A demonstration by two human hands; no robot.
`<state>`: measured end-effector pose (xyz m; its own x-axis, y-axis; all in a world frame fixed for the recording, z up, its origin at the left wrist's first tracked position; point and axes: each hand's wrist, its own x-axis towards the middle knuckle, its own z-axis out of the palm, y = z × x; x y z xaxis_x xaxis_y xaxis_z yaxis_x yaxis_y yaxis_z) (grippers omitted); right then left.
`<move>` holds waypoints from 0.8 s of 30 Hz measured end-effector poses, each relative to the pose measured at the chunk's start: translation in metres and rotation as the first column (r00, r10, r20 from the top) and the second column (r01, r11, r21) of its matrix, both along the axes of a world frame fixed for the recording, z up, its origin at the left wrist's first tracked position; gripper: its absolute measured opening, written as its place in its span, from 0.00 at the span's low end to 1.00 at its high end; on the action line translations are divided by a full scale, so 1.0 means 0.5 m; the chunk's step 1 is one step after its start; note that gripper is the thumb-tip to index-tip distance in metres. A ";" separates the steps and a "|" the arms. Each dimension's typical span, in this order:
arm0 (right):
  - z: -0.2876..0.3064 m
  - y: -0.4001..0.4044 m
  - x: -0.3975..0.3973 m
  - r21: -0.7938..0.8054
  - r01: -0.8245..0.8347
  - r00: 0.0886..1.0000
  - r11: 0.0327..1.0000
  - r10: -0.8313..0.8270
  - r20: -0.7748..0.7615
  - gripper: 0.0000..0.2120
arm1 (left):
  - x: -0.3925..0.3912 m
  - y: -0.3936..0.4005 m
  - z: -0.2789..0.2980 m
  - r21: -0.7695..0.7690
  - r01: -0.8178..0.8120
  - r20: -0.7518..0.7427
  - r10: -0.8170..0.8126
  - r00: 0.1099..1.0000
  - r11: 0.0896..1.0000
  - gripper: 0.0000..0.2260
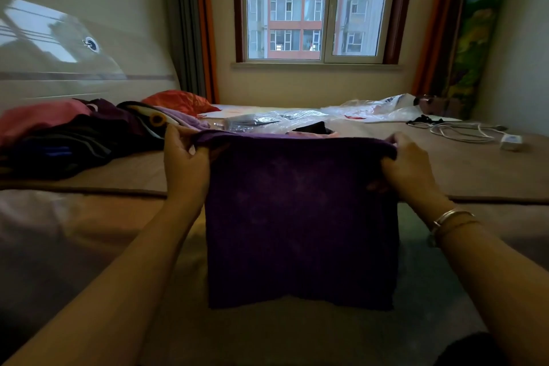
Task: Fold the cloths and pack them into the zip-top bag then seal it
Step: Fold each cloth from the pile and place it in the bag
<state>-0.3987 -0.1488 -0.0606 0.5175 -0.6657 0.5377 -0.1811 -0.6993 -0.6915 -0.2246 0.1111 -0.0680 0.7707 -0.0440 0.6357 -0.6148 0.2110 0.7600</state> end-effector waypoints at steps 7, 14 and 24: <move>0.001 0.003 0.003 0.546 -0.284 0.941 0.788 0.120 0.316 0.10 | -0.007 0.010 -0.017 -0.069 0.377 -0.349 -0.376 0.858 0.924 0.05; -0.059 0.025 -0.082 0.769 -0.275 0.910 0.577 0.415 0.015 0.10 | -0.028 0.061 -0.068 -0.203 0.439 -0.633 -0.459 0.623 0.875 0.09; -0.109 -0.013 -0.093 0.919 -0.368 0.917 0.144 0.219 0.333 0.33 | -0.004 0.014 -0.133 -0.070 0.413 -0.922 -0.217 0.321 0.908 0.06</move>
